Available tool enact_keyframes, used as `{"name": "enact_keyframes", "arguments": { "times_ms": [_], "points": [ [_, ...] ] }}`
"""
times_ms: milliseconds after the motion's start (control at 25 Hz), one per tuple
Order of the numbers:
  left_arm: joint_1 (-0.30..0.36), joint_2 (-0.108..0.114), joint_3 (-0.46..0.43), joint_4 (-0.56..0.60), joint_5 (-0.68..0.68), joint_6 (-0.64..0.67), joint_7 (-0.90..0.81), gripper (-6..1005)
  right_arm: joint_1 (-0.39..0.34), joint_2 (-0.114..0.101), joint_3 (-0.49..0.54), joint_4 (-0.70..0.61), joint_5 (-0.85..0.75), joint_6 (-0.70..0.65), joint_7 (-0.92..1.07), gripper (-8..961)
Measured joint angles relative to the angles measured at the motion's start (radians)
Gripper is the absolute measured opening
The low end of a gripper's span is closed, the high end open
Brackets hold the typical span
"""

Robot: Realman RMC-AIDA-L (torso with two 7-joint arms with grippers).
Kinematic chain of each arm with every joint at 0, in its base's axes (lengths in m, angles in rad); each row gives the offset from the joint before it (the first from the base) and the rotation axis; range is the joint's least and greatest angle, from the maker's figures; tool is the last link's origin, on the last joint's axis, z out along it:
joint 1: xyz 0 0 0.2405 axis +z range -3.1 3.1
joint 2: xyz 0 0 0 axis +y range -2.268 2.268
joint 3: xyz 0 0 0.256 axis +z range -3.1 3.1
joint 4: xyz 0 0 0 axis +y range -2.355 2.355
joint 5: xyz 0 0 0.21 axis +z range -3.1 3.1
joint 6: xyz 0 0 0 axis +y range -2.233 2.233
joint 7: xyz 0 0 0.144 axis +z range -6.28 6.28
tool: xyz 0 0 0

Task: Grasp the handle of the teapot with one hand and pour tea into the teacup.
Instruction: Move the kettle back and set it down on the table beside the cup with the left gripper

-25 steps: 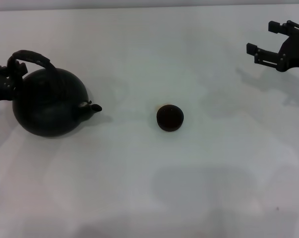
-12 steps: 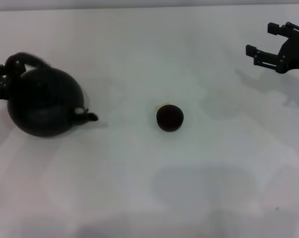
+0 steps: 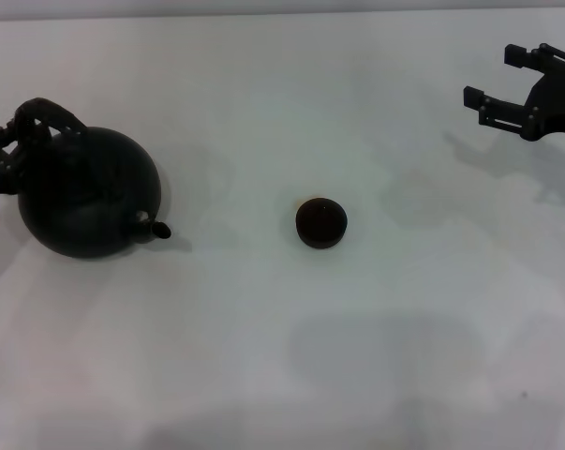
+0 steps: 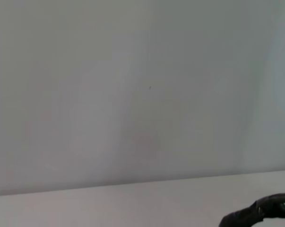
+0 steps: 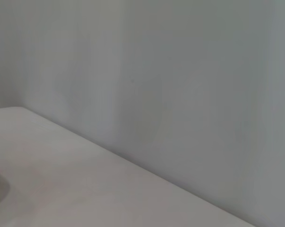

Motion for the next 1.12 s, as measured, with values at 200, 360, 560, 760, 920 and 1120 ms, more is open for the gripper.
{"name": "enact_keyframes", "arguments": {
  "times_ms": [200,360,560,760,920,1120],
  "points": [
    [0.000,0.000,-0.021,-0.021,-0.001,0.000,0.008,312,0.000,-0.001,-0.001,0.000,0.000,0.000,0.000,841],
    [-0.001,-0.001,-0.025,-0.038,-0.008,0.003,0.044,347,0.001,-0.001,-0.004,0.000,0.000,0.000,0.001,841],
    [-0.002,-0.001,-0.026,-0.039,-0.002,0.019,0.052,498,0.003,-0.002,-0.006,0.000,0.000,0.000,0.003,841],
    [-0.004,0.000,-0.026,-0.032,0.000,0.079,0.090,682,0.002,-0.002,-0.006,0.000,-0.001,0.000,0.005,841],
    [-0.001,0.000,-0.026,-0.030,0.000,0.117,0.110,766,-0.001,-0.006,-0.004,0.006,-0.002,0.000,0.015,841],
    [0.019,-0.002,-0.037,-0.028,-0.007,0.160,0.158,769,-0.004,-0.026,0.000,0.009,0.001,0.000,0.023,841]
  ]
}}
